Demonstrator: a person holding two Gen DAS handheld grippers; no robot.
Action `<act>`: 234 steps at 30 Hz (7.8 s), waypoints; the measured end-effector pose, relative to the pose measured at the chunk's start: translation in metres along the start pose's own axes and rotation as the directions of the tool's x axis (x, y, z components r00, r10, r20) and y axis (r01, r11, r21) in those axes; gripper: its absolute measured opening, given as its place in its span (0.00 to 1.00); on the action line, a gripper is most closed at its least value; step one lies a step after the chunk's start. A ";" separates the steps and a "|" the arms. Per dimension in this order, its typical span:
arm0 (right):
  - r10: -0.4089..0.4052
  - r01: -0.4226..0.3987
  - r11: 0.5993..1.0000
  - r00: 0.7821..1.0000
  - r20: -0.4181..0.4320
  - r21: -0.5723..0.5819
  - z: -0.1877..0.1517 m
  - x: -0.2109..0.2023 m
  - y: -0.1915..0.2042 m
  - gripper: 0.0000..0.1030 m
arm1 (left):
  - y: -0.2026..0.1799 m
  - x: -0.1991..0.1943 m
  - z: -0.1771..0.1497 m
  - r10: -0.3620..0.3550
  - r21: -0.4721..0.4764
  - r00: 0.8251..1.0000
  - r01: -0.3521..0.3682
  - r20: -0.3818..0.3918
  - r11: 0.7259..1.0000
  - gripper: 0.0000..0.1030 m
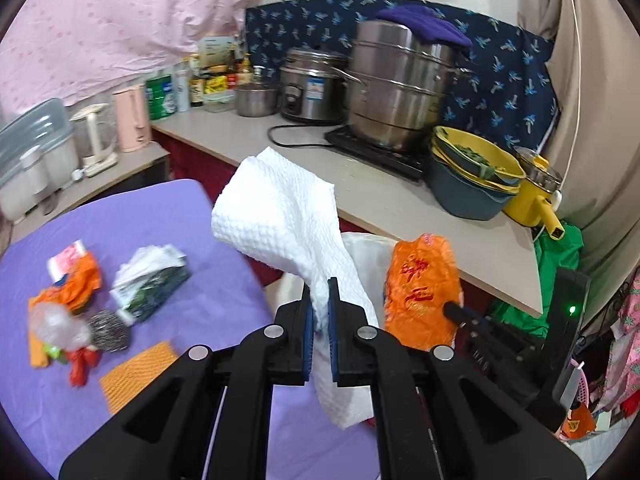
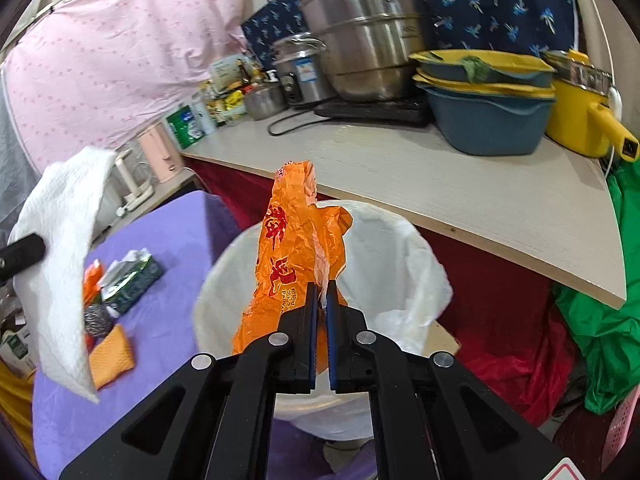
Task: Collect trash
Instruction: 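Carry the orange bag and white towel in both grippers over the trash bin, then open both grippers to drop the bag and towel into the bin, then move both grippers back over the remaining trash on the table, then grasp the clear plastic bag with the left gripper while the right gripper grasps the orange foam mesh sleeve, then carry the clear bag and foam sleeve in both grippers over the trash bin, then open both grippers to drop the clear bag and foam sleeve into the bin, then withdraw both open grippers from the bin back over the table trash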
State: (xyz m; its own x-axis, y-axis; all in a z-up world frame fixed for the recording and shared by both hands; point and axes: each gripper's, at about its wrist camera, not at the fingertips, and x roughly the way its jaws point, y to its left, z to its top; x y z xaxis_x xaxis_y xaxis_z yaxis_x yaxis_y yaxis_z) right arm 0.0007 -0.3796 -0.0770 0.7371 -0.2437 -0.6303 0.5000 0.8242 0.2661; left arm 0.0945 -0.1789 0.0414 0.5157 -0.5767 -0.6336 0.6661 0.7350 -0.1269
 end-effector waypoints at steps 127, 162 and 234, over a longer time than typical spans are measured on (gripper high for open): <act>0.321 -0.353 0.909 0.932 -0.167 -0.221 -0.061 0.024 0.228 0.07 | 0.235 -0.090 -0.076 0.309 -0.433 0.950 -0.296 -0.041 0.851 0.26; 0.070 -0.076 0.997 0.977 0.203 0.022 0.018 -0.084 0.006 0.07 | 0.009 -0.032 -0.034 0.133 -0.073 0.991 -0.134 -0.024 0.988 0.26; 0.062 -0.051 0.997 0.979 0.192 -0.058 0.036 -0.051 0.046 0.50 | 0.030 0.030 -0.010 0.234 -0.103 0.971 -0.238 -0.049 0.966 0.63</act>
State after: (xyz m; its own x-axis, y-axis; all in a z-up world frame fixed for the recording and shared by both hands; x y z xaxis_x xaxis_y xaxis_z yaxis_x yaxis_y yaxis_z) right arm 0.0029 -0.3475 -0.0064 0.8402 -0.2862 -0.4607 0.4342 0.8640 0.2551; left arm 0.1248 -0.1709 0.0108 0.6306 -0.3703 -0.6821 0.4650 0.8839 -0.0500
